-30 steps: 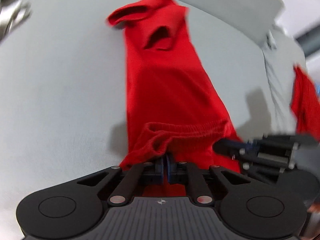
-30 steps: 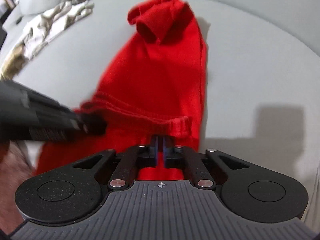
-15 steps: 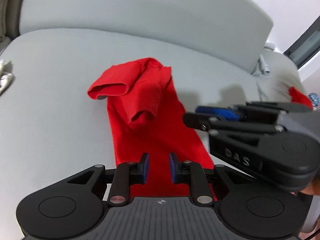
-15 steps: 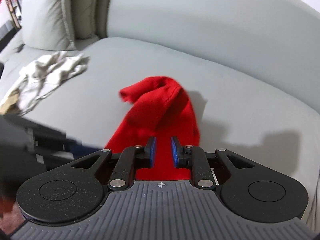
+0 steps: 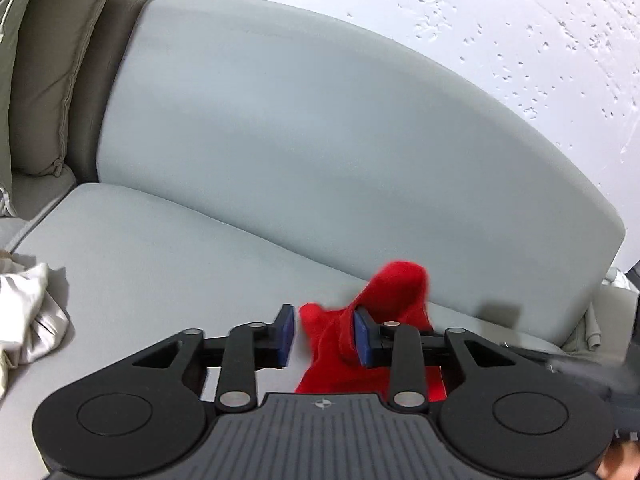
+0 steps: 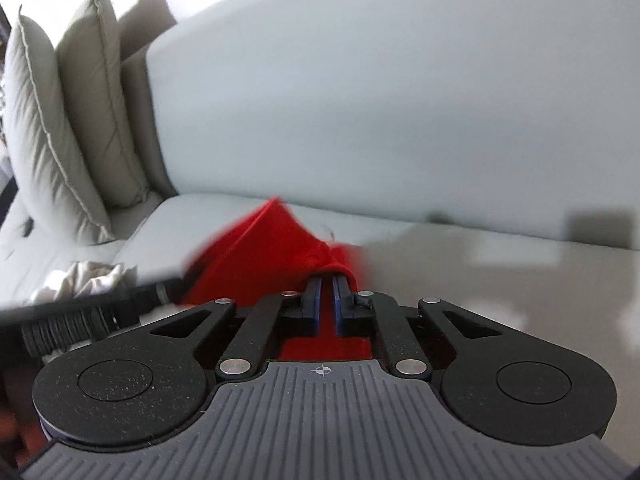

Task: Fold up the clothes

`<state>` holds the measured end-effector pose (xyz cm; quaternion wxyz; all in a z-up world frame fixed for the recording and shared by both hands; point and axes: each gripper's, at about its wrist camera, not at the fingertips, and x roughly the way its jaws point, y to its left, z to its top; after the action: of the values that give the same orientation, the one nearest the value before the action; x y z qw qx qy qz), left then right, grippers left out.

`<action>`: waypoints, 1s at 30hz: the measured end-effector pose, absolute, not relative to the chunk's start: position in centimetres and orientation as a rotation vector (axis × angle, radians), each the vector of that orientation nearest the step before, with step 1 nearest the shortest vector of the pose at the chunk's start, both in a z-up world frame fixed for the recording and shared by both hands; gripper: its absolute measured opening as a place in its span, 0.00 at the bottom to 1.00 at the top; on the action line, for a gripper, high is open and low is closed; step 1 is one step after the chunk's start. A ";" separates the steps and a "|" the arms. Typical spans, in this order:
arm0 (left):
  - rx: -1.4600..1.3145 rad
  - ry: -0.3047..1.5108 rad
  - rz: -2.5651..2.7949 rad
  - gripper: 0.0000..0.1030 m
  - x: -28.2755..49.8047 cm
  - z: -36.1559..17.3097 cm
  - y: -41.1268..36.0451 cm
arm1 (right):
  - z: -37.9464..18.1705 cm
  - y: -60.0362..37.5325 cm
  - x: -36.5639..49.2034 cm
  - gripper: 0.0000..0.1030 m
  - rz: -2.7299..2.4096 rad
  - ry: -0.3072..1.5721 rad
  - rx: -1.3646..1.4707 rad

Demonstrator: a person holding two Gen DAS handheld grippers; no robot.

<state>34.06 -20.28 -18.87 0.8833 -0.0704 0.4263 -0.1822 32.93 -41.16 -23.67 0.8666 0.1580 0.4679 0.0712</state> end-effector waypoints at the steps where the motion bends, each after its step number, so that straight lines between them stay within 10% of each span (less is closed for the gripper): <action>1: -0.127 0.900 -0.383 0.32 33.8 -19.3 -20.5 | -23.7 -41.3 32.8 0.62 0.155 1.009 0.342; 10: -0.143 0.989 -0.385 0.32 30.6 -22.3 -19.2 | -23.3 -43.2 29.7 0.61 0.115 0.999 0.379; 14: -0.126 0.959 -0.397 0.32 32.5 -21.6 -20.5 | -23.4 -42.5 31.3 0.38 0.201 1.041 0.376; 19: -0.021 0.880 -0.410 0.34 35.4 -19.6 -22.9 | -25.0 -39.5 34.4 0.33 0.311 1.094 0.281; 24: -0.034 0.721 -0.362 0.81 35.7 -16.1 -22.2 | -23.5 -41.0 36.7 0.39 0.117 0.833 0.361; 30: -0.045 0.760 -0.372 0.60 33.4 -18.2 -19.0 | -23.4 -43.0 37.1 0.56 0.100 0.864 0.473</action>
<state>33.40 -19.04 -18.16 0.9116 -0.0219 0.3687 -0.1805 37.12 -43.02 -23.44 0.8799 0.2268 0.4147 0.0480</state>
